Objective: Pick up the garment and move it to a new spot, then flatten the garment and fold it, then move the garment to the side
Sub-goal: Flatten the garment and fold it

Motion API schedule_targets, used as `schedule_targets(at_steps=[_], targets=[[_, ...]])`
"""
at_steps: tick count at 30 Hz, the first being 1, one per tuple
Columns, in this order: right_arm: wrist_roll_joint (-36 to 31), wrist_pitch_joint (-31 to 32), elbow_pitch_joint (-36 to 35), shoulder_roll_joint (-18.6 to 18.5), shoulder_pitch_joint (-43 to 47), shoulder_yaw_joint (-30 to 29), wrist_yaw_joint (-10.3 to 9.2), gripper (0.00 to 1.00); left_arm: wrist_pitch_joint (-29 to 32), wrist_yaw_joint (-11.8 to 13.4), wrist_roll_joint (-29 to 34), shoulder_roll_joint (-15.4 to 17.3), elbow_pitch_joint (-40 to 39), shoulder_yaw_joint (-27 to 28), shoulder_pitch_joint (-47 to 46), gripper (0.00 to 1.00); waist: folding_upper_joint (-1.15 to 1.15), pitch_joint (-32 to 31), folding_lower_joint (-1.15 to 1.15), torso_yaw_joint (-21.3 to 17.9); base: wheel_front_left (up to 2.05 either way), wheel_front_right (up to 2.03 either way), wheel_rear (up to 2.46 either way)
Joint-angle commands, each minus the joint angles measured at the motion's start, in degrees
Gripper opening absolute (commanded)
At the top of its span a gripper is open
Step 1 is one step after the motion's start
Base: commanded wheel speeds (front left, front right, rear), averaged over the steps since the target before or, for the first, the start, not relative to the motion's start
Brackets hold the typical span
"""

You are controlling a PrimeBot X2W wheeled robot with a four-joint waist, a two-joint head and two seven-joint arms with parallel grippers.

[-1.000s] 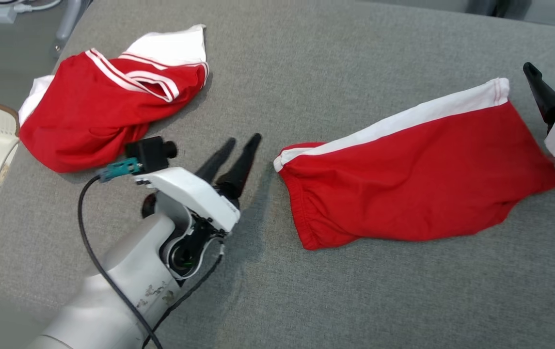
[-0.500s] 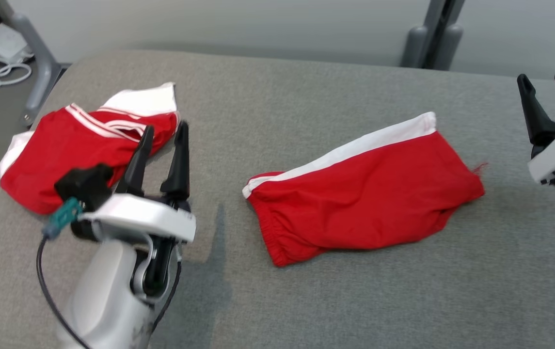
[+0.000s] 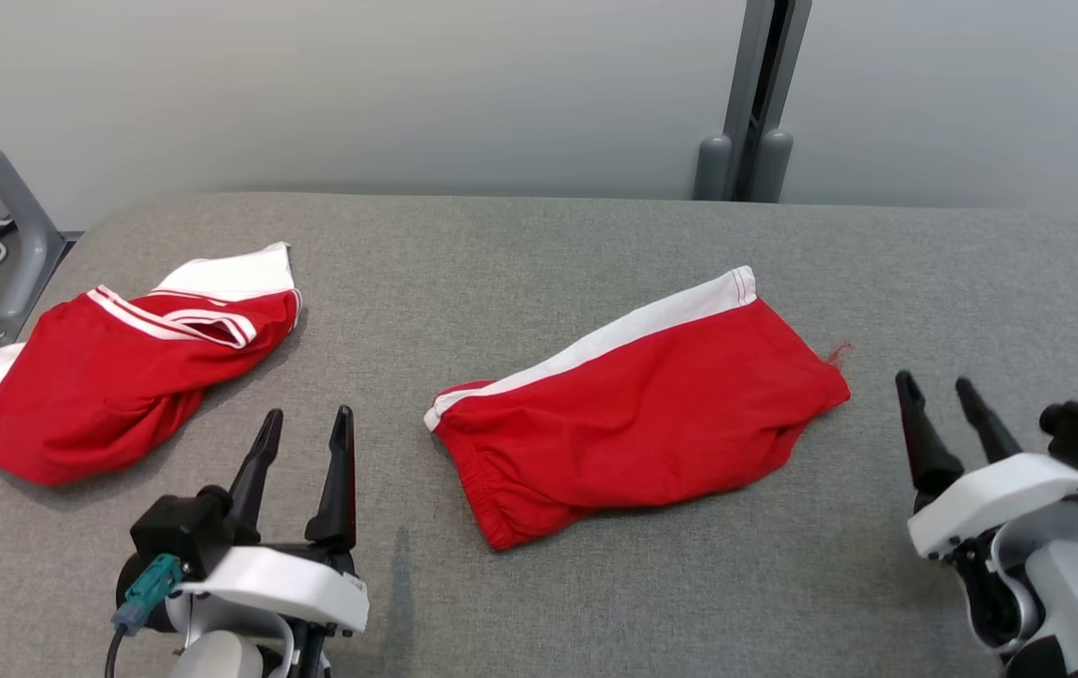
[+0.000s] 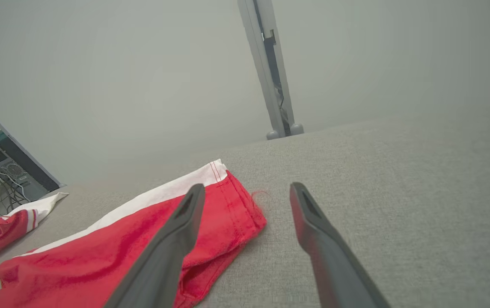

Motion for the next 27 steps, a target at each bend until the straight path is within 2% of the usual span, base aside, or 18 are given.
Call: schedule_targets(at_steps=[1, 8, 17, 27], targets=[[1.84, -0.07, 1.68, 0.38, 0.78, 0.67, 0.0, 1.0, -0.26, 0.41, -1.09, 0.26, -0.13, -0.32, 0.94, 1.0, 0.0, -0.4, 0.0, 0.13, 0.0, 0.0, 0.0], [7.88, 0.31, 5.99, 0.79, -0.59, 1.9, 0.0, 1.0, -0.27, 0.52, -1.54, 0.28, 0.27, -1.57, 0.62, 1.0, 0.0, -0.44, 0.0, 1.81, 0.0, 0.0, 0.0], [17.25, 7.81, 11.88, 0.99, -3.9, 3.14, 0.0, 1.0, -0.27, 0.76, -5.09, 0.24, 0.99, -2.45, 0.28, 1.0, 0.0, 0.47, 0.0, 5.2, 0.0, 0.0, 0.0], [21.11, 13.75, 23.35, 1.19, -10.43, 1.45, 0.0, 1.0, -0.27, 0.69, -5.06, 0.25, 1.3, -3.19, -0.96, 1.0, 0.0, 2.47, 0.0, 9.82, 0.0, 0.0, 0.0]])
